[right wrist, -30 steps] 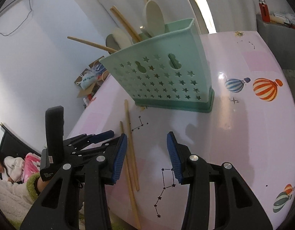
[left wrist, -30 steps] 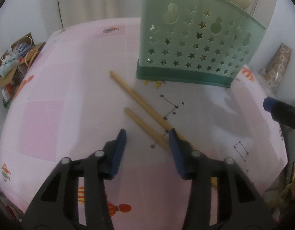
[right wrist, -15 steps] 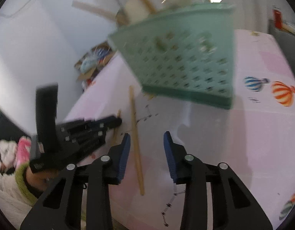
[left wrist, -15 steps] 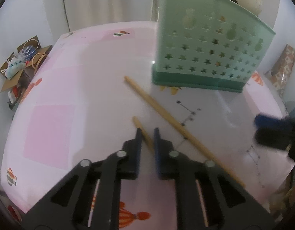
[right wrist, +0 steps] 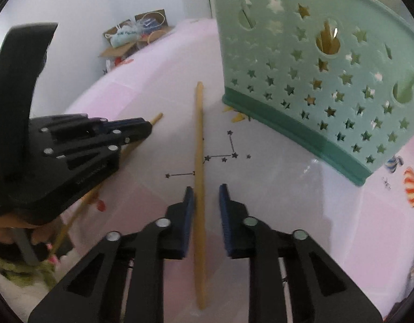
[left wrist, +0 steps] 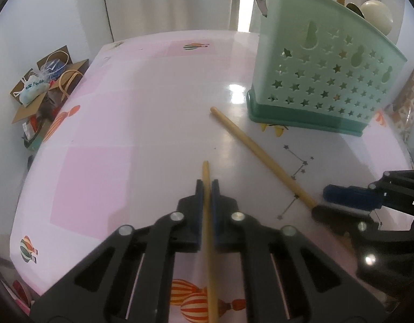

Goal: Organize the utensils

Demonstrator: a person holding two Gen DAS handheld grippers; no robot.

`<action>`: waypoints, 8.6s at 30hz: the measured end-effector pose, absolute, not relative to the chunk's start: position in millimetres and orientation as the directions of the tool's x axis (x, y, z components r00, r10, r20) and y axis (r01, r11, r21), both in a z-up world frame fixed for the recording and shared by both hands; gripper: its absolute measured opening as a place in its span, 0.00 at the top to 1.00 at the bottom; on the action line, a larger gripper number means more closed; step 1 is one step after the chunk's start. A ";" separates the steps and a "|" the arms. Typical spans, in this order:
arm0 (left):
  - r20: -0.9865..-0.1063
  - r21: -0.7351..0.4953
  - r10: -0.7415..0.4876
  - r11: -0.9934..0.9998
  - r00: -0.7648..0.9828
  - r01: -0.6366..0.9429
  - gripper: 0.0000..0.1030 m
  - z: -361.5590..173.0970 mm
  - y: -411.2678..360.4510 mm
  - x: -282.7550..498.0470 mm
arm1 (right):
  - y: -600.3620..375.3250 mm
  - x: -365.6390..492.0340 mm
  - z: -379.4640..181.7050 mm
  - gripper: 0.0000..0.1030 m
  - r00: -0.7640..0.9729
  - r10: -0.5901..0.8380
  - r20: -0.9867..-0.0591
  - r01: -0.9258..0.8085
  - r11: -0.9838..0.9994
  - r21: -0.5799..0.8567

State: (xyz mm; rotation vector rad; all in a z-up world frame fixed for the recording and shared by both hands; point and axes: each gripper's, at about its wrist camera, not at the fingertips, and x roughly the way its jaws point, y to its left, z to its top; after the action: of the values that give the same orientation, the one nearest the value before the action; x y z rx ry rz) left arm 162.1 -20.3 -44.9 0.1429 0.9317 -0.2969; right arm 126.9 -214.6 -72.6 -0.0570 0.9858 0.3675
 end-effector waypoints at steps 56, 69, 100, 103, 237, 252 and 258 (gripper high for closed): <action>-0.789 -0.057 -0.262 0.932 0.556 0.359 0.97 -8.4 -0.6 194.8 | -266.4 138.9 -49.4 0.93 0.582 0.123 -0.804 -0.148 0.988 0.044; -0.433 -0.213 -0.532 0.845 0.728 0.490 0.97 141.2 26.8 142.1 | -321.3 95.0 18.6 0.93 0.737 0.159 -0.657 -0.060 0.983 0.171; -0.273 -0.154 -0.587 0.809 0.762 0.567 0.97 142.5 -118.2 202.7 | -347.1 81.0 31.5 0.93 0.782 0.187 -0.594 -0.031 0.964 0.264; -0.315 -0.182 -0.596 0.802 0.739 0.569 0.96 129.4 -116.0 212.3 | -347.5 80.4 31.3 0.93 0.782 0.184 -0.596 -0.027 0.965 0.262; -0.674 0.114 -0.018 0.985 0.739 0.128 0.08 38.9 -25.7 154.8 | -320.2 94.1 5.8 0.06 0.669 -0.354 -0.654 0.360 0.924 -0.132; -0.673 0.115 -0.017 0.985 0.739 0.128 0.08 38.9 -26.0 154.8 | -320.9 96.6 5.5 0.06 0.669 -0.349 -0.657 0.358 0.925 -0.128; -0.674 0.116 -0.015 0.985 0.739 0.126 0.08 37.7 -25.0 155.1 | -321.0 96.9 5.3 0.06 0.668 -0.348 -0.659 0.356 0.926 -0.127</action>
State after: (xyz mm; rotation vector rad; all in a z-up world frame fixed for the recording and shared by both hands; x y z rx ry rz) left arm 155.1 -25.0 37.7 0.1577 0.7362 -0.0780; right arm 96.9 -321.0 5.3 0.0126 0.7402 -0.3970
